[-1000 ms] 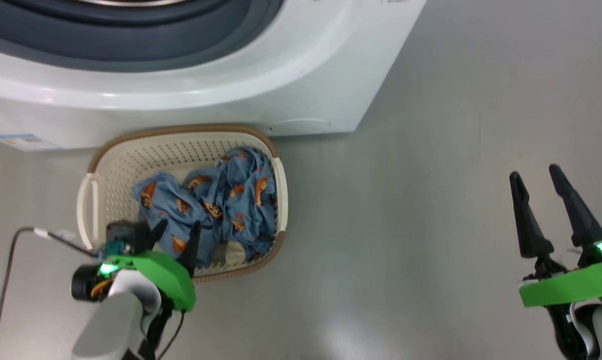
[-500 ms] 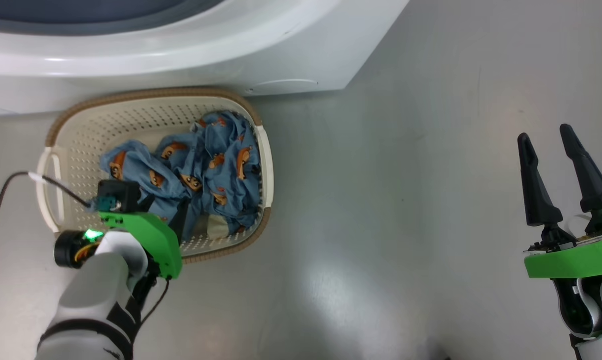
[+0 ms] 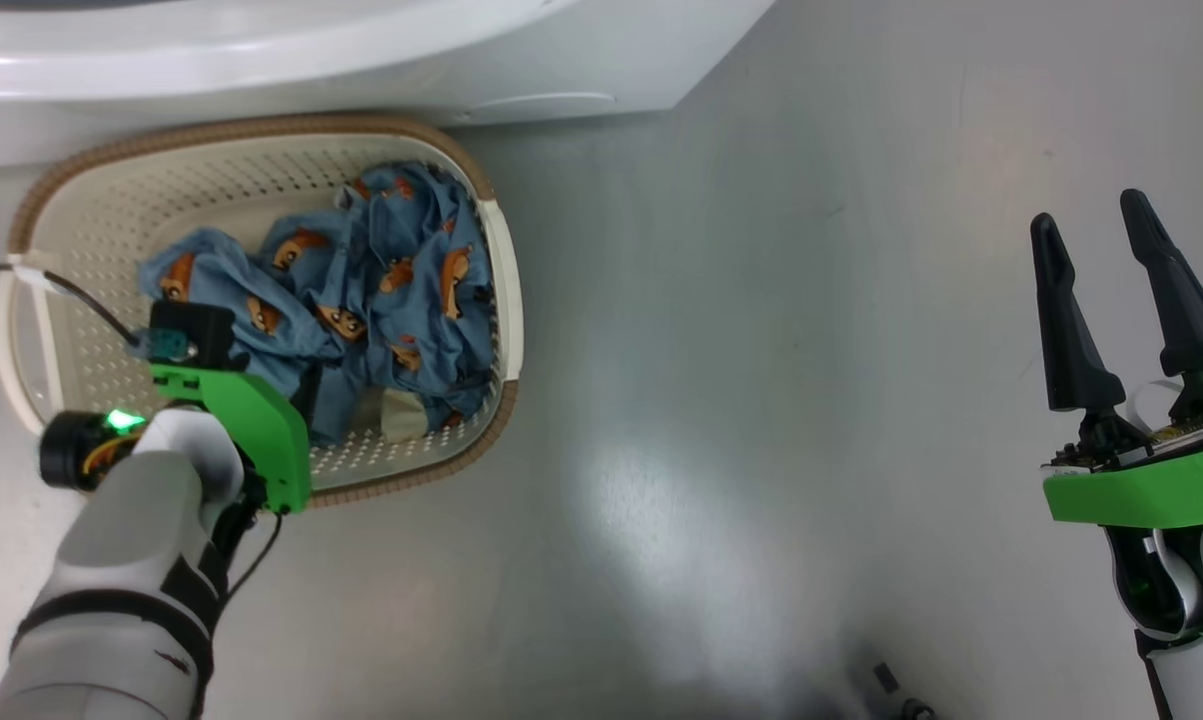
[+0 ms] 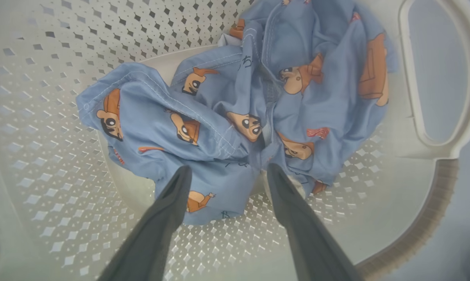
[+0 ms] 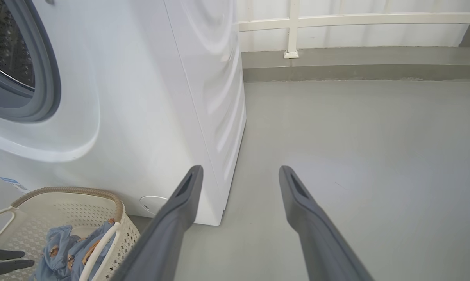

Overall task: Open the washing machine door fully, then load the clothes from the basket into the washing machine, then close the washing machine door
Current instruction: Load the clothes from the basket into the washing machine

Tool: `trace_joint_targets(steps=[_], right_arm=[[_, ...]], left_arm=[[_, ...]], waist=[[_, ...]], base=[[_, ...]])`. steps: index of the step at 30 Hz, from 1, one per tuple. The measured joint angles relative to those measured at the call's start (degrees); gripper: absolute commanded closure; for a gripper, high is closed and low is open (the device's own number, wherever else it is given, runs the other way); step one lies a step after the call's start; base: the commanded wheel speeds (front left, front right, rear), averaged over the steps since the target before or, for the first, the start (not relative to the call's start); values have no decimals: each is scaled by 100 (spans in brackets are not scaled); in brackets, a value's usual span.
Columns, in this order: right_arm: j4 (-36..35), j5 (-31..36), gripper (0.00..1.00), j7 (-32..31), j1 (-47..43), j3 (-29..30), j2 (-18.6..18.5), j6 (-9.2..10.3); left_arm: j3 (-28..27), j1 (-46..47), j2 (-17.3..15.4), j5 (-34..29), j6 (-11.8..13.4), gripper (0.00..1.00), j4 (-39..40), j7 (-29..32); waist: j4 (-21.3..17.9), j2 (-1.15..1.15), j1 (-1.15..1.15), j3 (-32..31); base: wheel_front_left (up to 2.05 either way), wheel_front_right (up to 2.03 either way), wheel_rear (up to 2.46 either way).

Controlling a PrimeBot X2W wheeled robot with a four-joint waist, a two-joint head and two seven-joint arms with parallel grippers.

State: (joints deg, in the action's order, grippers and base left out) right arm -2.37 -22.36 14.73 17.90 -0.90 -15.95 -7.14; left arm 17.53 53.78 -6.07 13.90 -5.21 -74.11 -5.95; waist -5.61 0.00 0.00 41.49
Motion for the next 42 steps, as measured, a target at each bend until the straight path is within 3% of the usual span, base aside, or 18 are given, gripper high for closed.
trace_joint_targets(steps=[19,35,36,37,38,39,40,42], right_arm=[[-254,-94,0,0,355,-31,69,0],[-421,-96,0,0,359,-57,147,0],[-422,-96,0,0,364,-64,148,0],[-425,-96,0,0,376,-69,149,0],[-427,-96,0,0,392,-71,149,0],[-428,-96,0,0,415,-71,149,0],[-428,-96,0,0,442,-74,149,0],[-430,-96,0,0,450,-78,149,0]], left_arm=[[78,519,-205,3,298,0,-7,192],[191,738,-398,56,379,0,-7,297],[197,738,-399,59,379,16,-7,304],[199,738,-401,66,379,50,-7,325],[201,738,-404,74,379,53,-7,327],[204,738,-404,96,379,86,-7,337],[208,738,-404,105,379,100,-7,344],[209,738,-400,116,383,100,-7,344]], waist=[[-185,0,0,702],[-396,0,0,1031],[-403,0,0,1038],[-409,0,0,1042],[-414,0,0,1043],[-415,0,0,1041],[-415,0,0,1036],[-413,0,0,1014]], base=[[0,0,0],[0,0,0],[0,0,0],[0,0,0],[0,0,0],[0,0,0],[0,0,0],[0,0,0]])
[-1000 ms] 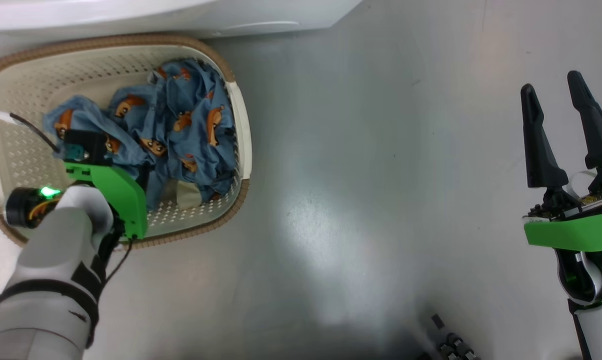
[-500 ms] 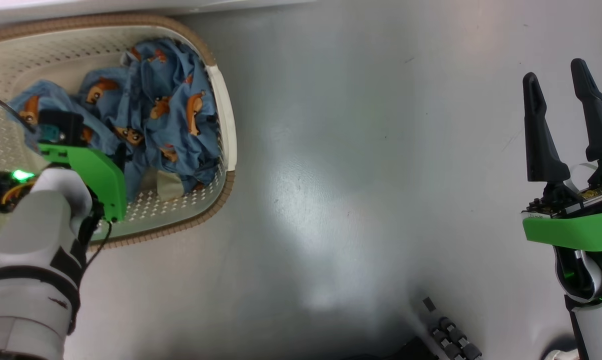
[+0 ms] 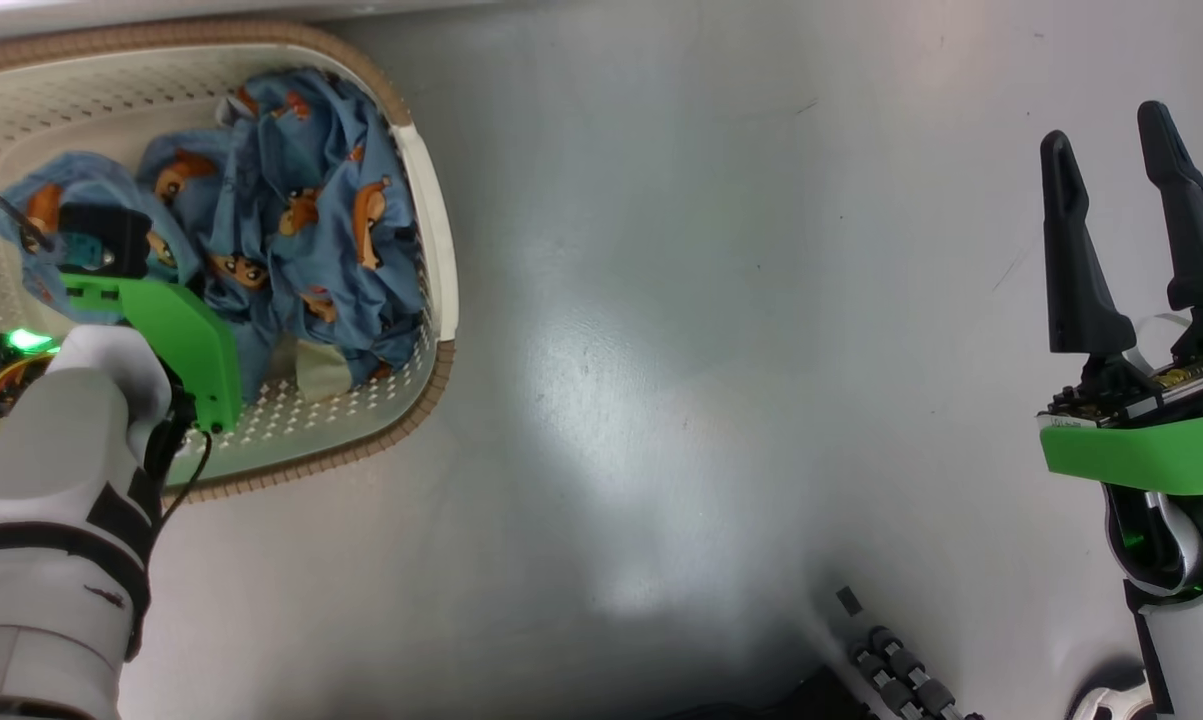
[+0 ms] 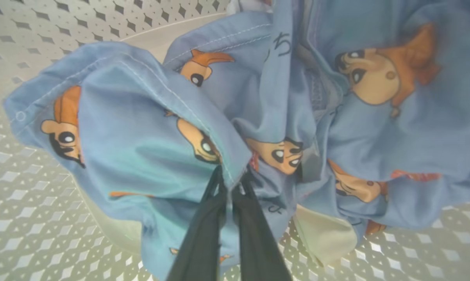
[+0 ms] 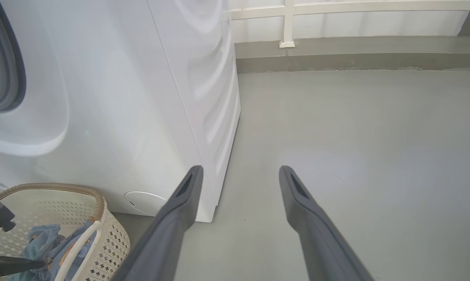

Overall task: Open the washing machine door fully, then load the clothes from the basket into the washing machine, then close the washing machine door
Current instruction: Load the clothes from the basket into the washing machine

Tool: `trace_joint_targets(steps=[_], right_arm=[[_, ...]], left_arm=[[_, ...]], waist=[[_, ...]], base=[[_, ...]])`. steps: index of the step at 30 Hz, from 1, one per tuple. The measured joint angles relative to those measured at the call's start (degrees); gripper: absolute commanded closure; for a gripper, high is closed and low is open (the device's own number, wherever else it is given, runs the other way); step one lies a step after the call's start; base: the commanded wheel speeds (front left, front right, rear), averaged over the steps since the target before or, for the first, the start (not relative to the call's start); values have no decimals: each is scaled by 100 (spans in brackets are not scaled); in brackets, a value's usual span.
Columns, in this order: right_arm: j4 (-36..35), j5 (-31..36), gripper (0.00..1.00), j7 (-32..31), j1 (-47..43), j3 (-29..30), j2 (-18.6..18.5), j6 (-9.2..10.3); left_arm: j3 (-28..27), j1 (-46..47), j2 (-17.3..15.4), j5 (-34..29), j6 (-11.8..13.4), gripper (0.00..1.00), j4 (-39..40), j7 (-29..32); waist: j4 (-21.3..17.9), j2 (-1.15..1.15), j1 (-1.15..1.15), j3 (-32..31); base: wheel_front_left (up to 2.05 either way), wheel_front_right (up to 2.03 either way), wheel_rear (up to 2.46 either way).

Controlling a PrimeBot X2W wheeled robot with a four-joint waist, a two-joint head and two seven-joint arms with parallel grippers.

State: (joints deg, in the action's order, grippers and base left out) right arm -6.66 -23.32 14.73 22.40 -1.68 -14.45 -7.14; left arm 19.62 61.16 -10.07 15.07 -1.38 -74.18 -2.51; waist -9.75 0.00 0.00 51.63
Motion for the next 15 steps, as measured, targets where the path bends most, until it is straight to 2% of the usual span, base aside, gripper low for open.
trace_joint_targets(steps=[7,11,15], right_arm=[[0,1,0,0,-1,25,-5,0],[3,1,0,0,-6,53,-9,0],[24,1,0,0,-17,77,-20,0]], left_arm=[[-30,-1,63,145,12,100,-1,-81],[-124,-15,179,325,10,100,-1,-355],[-248,-109,248,509,-99,100,1,-731]], waist=[[57,0,0,-89],[135,0,0,-211],[222,0,0,-408]], base=[[0,0,0],[0,0,0],[0,0,0]])
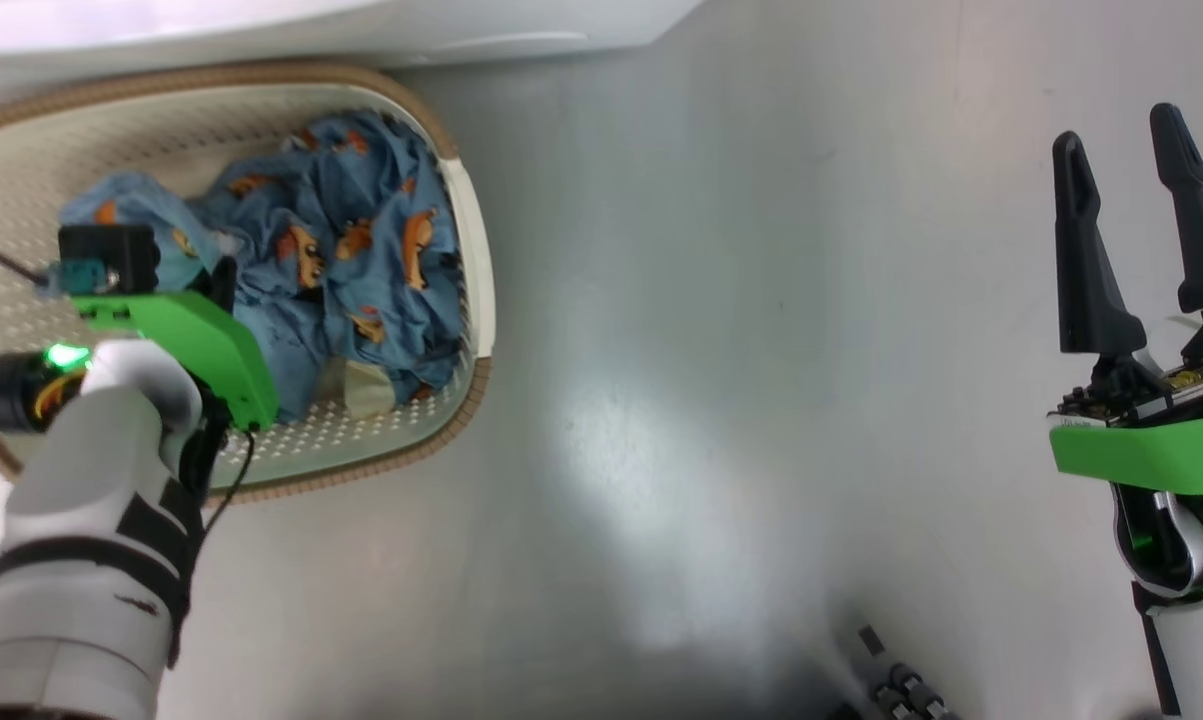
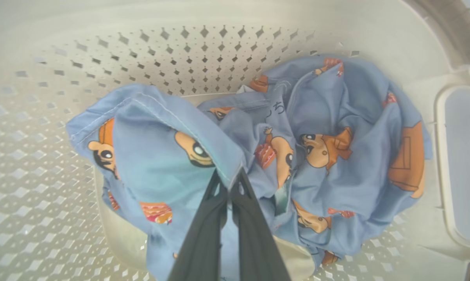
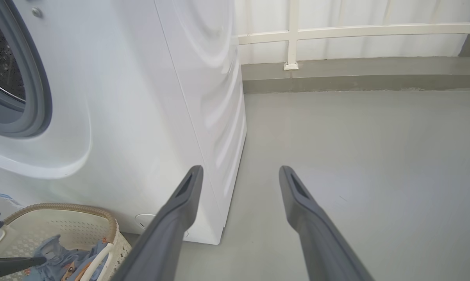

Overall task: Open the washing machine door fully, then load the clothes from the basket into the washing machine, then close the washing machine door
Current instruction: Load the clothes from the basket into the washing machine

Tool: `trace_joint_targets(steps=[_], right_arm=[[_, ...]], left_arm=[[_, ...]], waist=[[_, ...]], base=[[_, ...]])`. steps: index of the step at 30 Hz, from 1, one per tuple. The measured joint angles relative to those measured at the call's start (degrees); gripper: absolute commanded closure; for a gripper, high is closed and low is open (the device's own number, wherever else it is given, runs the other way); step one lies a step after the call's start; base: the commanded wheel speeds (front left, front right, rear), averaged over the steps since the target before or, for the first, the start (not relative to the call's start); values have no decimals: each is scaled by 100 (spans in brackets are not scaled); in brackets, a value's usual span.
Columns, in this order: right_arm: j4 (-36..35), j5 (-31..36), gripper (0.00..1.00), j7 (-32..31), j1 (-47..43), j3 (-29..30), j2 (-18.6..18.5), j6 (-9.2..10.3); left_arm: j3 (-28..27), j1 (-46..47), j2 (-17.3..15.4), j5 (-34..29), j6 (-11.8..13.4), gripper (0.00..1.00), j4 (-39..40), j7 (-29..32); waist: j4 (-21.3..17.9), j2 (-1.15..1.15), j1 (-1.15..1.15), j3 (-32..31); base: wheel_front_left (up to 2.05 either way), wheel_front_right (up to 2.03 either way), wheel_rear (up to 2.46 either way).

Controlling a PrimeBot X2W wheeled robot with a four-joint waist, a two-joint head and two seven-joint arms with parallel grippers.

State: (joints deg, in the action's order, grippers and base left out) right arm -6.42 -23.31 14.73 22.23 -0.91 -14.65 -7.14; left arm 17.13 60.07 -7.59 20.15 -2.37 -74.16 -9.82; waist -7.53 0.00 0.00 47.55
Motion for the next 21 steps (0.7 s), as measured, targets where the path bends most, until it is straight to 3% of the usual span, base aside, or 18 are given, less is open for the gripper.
trace_joint_targets(steps=[10,21], right_arm=[[144,2,0,0,-407,88,-16,0],[318,3,0,0,-1102,192,-36,0]], left_arm=[[-227,-567,142,307,-242,100,99,-439],[-610,-1663,126,101,-254,100,1781,-441]], waist=[[205,0,0,-718],[438,0,0,-1632]], base=[[0,0,0],[0,0,0]])
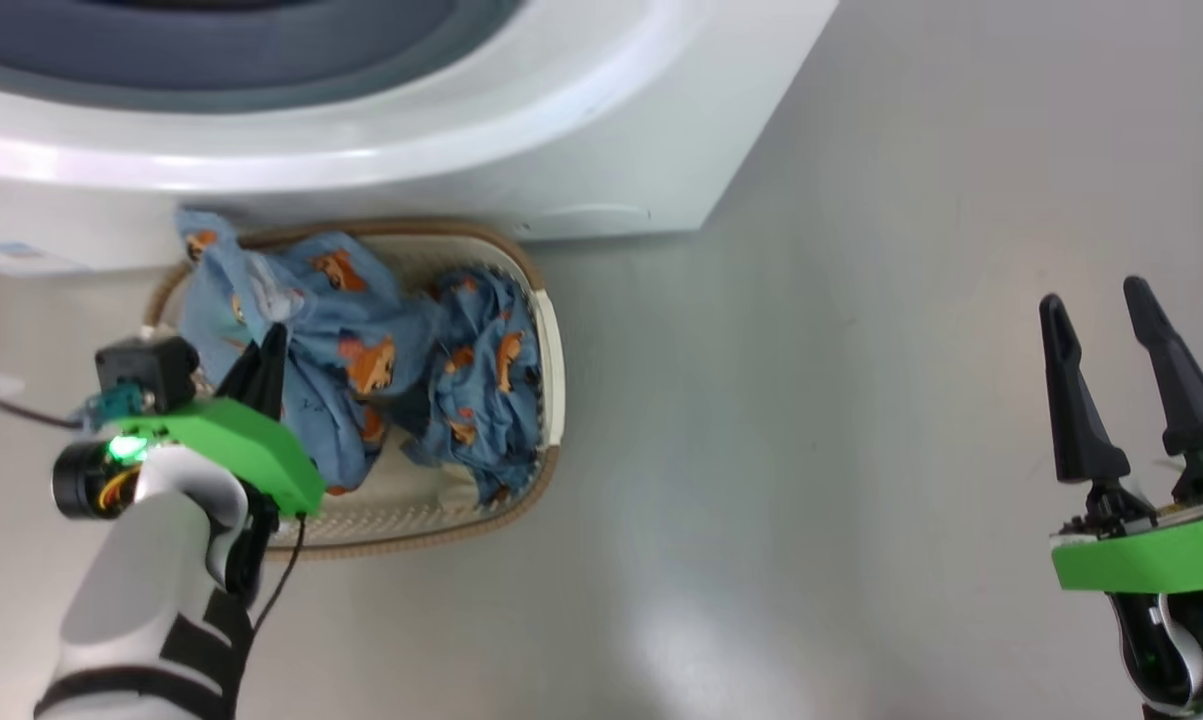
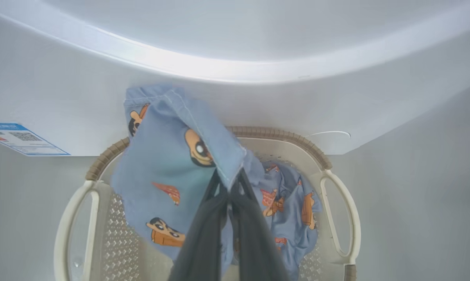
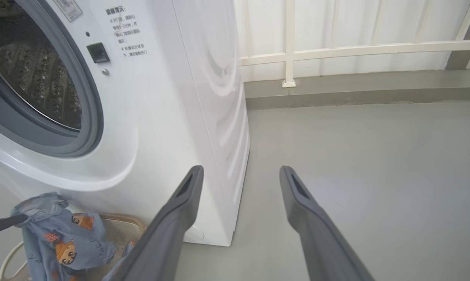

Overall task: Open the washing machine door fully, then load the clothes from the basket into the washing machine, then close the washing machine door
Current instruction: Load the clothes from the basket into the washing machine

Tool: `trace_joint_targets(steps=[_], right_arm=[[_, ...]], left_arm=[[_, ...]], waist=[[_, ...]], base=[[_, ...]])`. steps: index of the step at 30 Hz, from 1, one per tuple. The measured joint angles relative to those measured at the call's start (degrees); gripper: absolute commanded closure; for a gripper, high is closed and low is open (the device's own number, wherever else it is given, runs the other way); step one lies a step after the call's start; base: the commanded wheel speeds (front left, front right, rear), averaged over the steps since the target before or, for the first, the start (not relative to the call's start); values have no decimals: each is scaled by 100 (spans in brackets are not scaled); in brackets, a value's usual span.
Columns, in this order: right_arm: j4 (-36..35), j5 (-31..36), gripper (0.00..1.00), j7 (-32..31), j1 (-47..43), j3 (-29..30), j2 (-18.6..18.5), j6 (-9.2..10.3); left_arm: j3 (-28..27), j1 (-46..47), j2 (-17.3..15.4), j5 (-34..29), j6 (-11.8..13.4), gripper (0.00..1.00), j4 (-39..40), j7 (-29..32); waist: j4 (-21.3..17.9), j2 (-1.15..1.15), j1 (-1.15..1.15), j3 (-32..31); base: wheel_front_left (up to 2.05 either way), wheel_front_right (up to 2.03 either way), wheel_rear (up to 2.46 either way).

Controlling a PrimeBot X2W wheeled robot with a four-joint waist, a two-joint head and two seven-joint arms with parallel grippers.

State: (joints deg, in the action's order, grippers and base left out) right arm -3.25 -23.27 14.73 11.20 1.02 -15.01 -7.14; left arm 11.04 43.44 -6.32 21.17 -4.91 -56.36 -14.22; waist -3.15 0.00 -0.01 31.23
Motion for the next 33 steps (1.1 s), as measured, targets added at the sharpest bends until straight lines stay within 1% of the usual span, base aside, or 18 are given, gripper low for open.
trace_joint_targets(steps=[6,13,17,24,29,33], right_arm=[[80,5,0,0,-318,67,2,0],[174,13,0,0,-654,157,3,0],[212,15,0,0,-854,182,5,0],[244,16,0,-1,-1156,255,20,0],[274,16,0,-1,-1376,327,33,0],[272,41,0,-1,-1475,334,43,0]], left_arm=[[-305,-673,13,-312,-43,100,909,-1],[-659,-1470,108,-644,-99,100,1957,-15],[-775,-1951,191,-833,-145,100,2561,-24],[-1004,-2983,246,-1127,-148,100,3623,-41],[-1090,-3737,363,-1302,-81,100,4320,-41],[-1129,-4250,369,-1313,63,100,4790,-41]], waist=[[97,0,0,-495],[187,0,0,-1036],[230,0,0,-1321],[265,0,0,-1748],[261,0,0,-1986],[234,0,0,-2119]], base=[[0,0,0],[0,0,0],[0,0,0],[0,0,0],[0,0,0],[0,0,0]])
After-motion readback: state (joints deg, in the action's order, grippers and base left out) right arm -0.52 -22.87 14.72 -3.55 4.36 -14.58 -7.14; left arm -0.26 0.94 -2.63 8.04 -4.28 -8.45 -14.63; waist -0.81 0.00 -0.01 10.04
